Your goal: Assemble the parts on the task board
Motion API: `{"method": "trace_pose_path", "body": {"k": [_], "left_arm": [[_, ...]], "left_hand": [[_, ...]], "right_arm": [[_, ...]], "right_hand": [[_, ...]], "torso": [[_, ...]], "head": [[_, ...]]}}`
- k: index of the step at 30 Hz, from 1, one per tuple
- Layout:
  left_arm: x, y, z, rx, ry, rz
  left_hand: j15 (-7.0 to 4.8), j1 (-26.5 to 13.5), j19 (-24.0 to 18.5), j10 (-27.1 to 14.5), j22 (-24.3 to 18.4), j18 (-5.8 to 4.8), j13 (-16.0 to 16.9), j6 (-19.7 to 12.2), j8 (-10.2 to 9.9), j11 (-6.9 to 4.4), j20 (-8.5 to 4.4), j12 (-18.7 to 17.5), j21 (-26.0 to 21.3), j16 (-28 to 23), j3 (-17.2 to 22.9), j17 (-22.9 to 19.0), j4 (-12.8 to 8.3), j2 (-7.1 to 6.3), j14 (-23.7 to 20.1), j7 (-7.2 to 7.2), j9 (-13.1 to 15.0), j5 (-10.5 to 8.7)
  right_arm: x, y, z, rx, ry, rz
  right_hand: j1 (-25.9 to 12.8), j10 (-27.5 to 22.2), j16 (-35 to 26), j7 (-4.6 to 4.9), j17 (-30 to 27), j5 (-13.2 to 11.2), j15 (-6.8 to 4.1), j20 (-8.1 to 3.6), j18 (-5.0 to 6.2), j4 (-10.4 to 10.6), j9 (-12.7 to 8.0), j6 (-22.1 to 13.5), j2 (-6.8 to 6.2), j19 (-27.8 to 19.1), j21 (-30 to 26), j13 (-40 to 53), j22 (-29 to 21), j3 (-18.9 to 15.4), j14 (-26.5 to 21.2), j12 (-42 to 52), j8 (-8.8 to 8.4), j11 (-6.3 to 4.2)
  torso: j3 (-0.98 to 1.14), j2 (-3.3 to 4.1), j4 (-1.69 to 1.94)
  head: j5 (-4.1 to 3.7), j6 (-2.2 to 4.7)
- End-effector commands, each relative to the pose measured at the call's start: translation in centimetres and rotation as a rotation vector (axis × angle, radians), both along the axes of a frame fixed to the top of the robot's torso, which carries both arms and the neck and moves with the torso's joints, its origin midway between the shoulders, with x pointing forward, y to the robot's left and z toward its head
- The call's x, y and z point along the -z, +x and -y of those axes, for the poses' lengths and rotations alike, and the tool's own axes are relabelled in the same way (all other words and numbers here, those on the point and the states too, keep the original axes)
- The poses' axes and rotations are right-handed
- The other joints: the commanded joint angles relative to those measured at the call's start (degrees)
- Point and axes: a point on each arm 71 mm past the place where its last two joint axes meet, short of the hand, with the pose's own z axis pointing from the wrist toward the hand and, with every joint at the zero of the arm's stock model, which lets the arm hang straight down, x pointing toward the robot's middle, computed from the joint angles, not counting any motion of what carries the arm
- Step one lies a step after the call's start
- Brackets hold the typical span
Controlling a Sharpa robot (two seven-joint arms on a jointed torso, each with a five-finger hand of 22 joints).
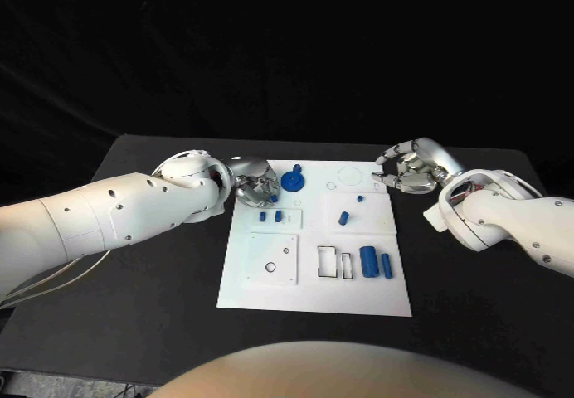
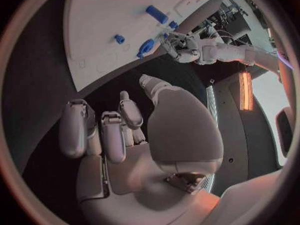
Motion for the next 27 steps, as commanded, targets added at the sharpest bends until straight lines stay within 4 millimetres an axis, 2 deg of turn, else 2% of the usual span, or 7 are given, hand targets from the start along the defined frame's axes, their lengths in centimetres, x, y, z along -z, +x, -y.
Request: {"method": "trace_pose_path", "body": {"k": [1, 3, 6, 10, 16, 24, 27], "left_arm": [[-0.2, 0.0, -0.1, -0.005, -0.017, 0.006], [-0.2, -0.1, -0.5, -0.012, -0.031, 0.003], [-0.5, -0.1, -1.1, -0.03, -0.087, -0.011], [-1.2, -0.2, -2.0, -0.042, -0.219, -0.062], [-2.5, -0.5, -3.9, -0.099, -0.51, -0.18], [-3.6, -0.6, -5.9, -0.214, -0.84, -0.284], [-4.0, -0.8, -6.5, -0.239, -0.925, -0.286]], "left_hand": [[0.34, -0.16, -0.63, -0.34, 6.46, 0.15, 0.05, -0.68, -0.37, 0.59, 0.4, -0.64, -1.07, -0.85, -0.42, -1.43, 0.14, -0.72, -0.77, -0.07, -0.08, 0.17], [0.9, -0.47, -2.14, -1.66, 5.89, 0.49, -0.02, -1.08, -0.19, 1.2, 0.8, -1.58, -3.17, -2.26, -0.58, -4.69, 0.32, -1.05, -2.65, -0.23, -0.13, 0.14], [2.4, -0.7, -9.84, -7.36, 2.89, 2.16, -0.93, -1.76, 0.27, 2.97, 2.12, -2.57, -14.19, -11.27, -2.46, -22.36, 0.68, -1.41, -13.7, -0.23, -0.26, 0.18], [3.63, 0.76, -17.96, -13.43, -1.15, 3.91, -1.62, -3.03, 0.61, 3.98, 3.27, -1.68, -26.8, -19.36, -11.92, -32.27, 2.5, 0.25, -22.82, -0.19, -0.7, 1.01], [4.41, 7.46, -19.41, -19.51, -5.24, 4.06, -2.25, -5.5, 2.58, 4.82, 4.56, 3.42, -35.07, -23.31, -29.89, -37.17, 10.94, 3.34, -27.4, 0.28, -2.35, 4.2], [4.71, 10.81, -18.98, -19.74, -6.97, 4.04, -2.43, -5.12, 4.09, 4.97, 4.77, 6.81, -38.14, -25.34, -28.41, -39.27, 12.56, 4.73, -28.75, 2.81, -3.26, 6.63], [2.88, 11.36, -15.66, -12.51, -6.88, 4.33, -1.35, -2.46, 6.03, 3.08, 3.43, 11.58, -37.63, -24.24, -24.1, -39.3, 12.7, 4.51, -24.2, 3.54, -3.78, 9.0]], "right_arm": [[0.2, -0.1, -0.2, -0.033, -0.027, -0.021], [0.3, -0.1, -0.3, -0.051, -0.045, -0.031], [0.5, -0.2, -0.6, -0.089, -0.08, -0.042], [0.7, -0.5, -1.2, -0.15, -0.145, -0.051], [1.0, -0.8, -2.4, -0.222, -0.342, -0.02], [1.1, -0.8, -3.4, -0.216, -0.547, 0.035], [1.1, -0.7, -3.9, -0.215, -0.583, 0.052]], "right_hand": [[-0.82, -4.85, -0.43, 0.08, 9.5, -0.16, -0.33, -0.22, 1.11, -0.58, 0.03, -0.67, -0.24, -0.45, -1.02, -5.37, 7.66, 1.1, 4.35, -6.21, 0.3, -0.01], [-0.82, -15.71, -3.08, 0.09, 5.56, -1.16, -0.25, -0.27, 1.43, -1.27, -0.18, -0.79, -0.52, -1.1, -2.75, -20.13, 7.02, 2.6, 3.19, -23.57, 0.42, 0.1], [-0.36, -16.39, -4.78, 0.25, 3.38, -1.43, -0.21, -0.18, 1.51, -2.67, -0.65, 0.19, -1.42, -1.26, -3.57, -26.89, 6.85, 5.4, 2.69, -32.09, 0.44, 0.3], [-0.75, -15.97, -4.36, 0.94, 4.03, -2.02, 0.77, 0.57, 1.34, -5.7, -1.76, 2.54, -2.72, -0.88, -3.08, -38.3, 7.51, 9.66, 3.06, -45.58, -0.55, 1.38], [-1.62, -16.46, -3.78, 1.35, 4.59, -3.2, 1.67, 1.43, 1.24, -9.47, -3.08, 4.79, -2.42, -0.56, -2.42, -47.13, 8.32, 10.76, 3.27, -56.0, -1.91, 2.5], [-1.71, -17.24, -3.87, 1.49, 4.38, -4.1, 2.06, 1.68, 1.31, -10.77, -3.77, 6.06, -2.06, -0.65, -2.76, -49.73, 8.4, 9.76, 3.23, -58.8, -2.33, 2.89], [-1.56, -16.83, -3.8, 1.51, 4.45, -4.19, 2.07, 1.7, 1.22, -10.99, -3.86, 6.7, -1.8, -0.42, -2.32, -50.12, 8.58, 9.76, 3.28, -58.99, -2.25, 2.89]], "torso": [[-0.01, 0.01, -0.02], [-0.01, -0.01, -0.05], [-0.01, 0.01, -0.05], [0.04, -0.03, -0.09], [0.11, -0.04, -0.12], [-0.03, -0.01, 0.03], [-0.08, 0.08, 0.0]], "head": [[0.04, 0.01], [-0.11, 0.01], [-0.3, 0.07], [-1.15, 0.48], [-1.78, 1.12], [-2.16, 1.67], [-2.3, 1.77]]}}
